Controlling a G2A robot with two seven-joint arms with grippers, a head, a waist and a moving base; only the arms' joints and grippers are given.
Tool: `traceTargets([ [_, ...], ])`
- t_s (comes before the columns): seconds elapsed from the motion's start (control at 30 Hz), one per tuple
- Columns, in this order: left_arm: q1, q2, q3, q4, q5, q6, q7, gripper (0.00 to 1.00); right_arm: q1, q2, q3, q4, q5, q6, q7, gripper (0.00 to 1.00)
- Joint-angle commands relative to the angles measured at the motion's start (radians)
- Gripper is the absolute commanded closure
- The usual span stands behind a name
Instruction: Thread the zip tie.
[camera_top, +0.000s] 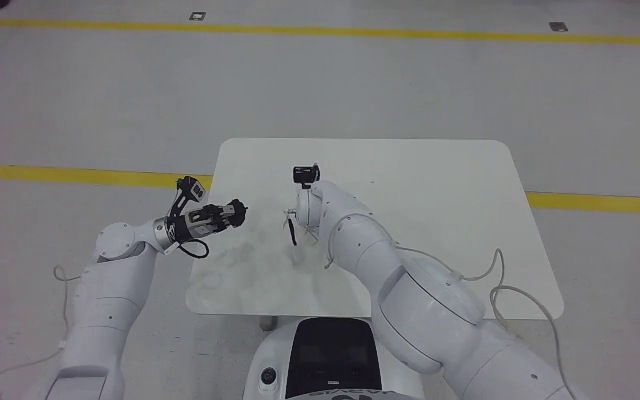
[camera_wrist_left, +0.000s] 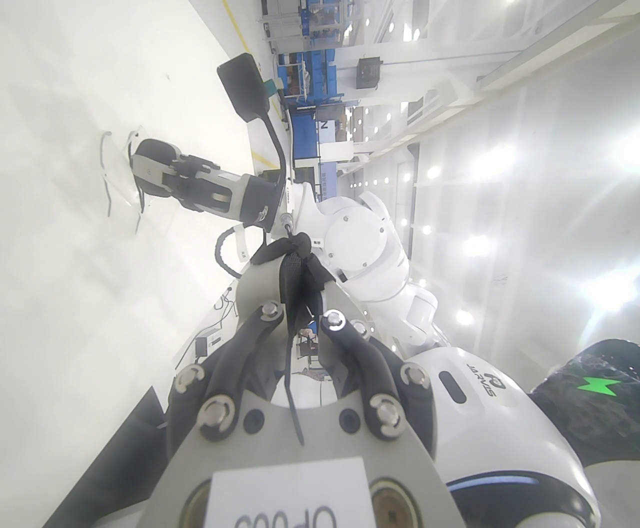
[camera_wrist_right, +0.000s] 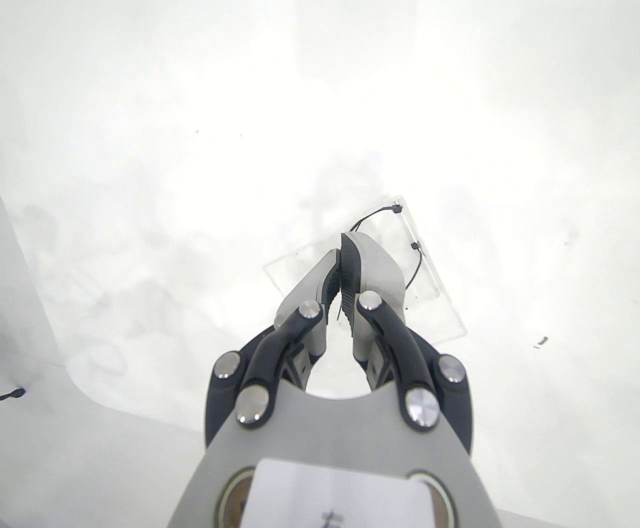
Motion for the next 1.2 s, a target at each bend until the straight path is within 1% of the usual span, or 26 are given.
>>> traceTargets([
  [0.0, 0.000, 0.000, 0.000, 0.000, 0.000, 0.000, 0.000, 1.00, -0.001, 0.000, 0.000, 0.001, 0.012, 0.000, -0.021, 1.00],
  [0.1, 0.000, 0.000, 0.000, 0.000, 0.000, 0.000, 0.000, 1.00, -0.003, 0.000, -0.002, 0.003, 0.038, 0.000, -0.058, 1.00],
  [0.3, 0.000, 0.000, 0.000, 0.000, 0.000, 0.000, 0.000, 1.00, -0.009, 0.000, -0.005, 0.005, 0.075, 0.000, -0.101, 1.00],
  [0.67, 0.000, 0.000, 0.000, 0.000, 0.000, 0.000, 0.000, 1.00, -0.009, 0.000, -0.005, 0.005, 0.075, 0.000, -0.101, 1.00],
  [0.73, 0.000, 0.000, 0.000, 0.000, 0.000, 0.000, 0.000, 1.00, -0.023, 0.017, -0.006, -0.017, 0.098, 0.000, -0.146, 1.00],
  [0.8, 0.000, 0.000, 0.000, 0.000, 0.000, 0.000, 0.000, 1.00, -0.030, 0.024, -0.006, -0.024, 0.104, 0.000, -0.187, 1.00],
  [0.97, 0.000, 0.000, 0.000, 0.000, 0.000, 0.000, 0.000, 1.00, -0.038, 0.027, -0.011, -0.032, 0.096, 0.000, -0.231, 1.00],
  [1.17, 0.000, 0.000, 0.000, 0.000, 0.000, 0.000, 0.000, 1.00, -0.050, 0.031, -0.012, -0.071, 0.093, 0.000, -0.252, 1.00],
])
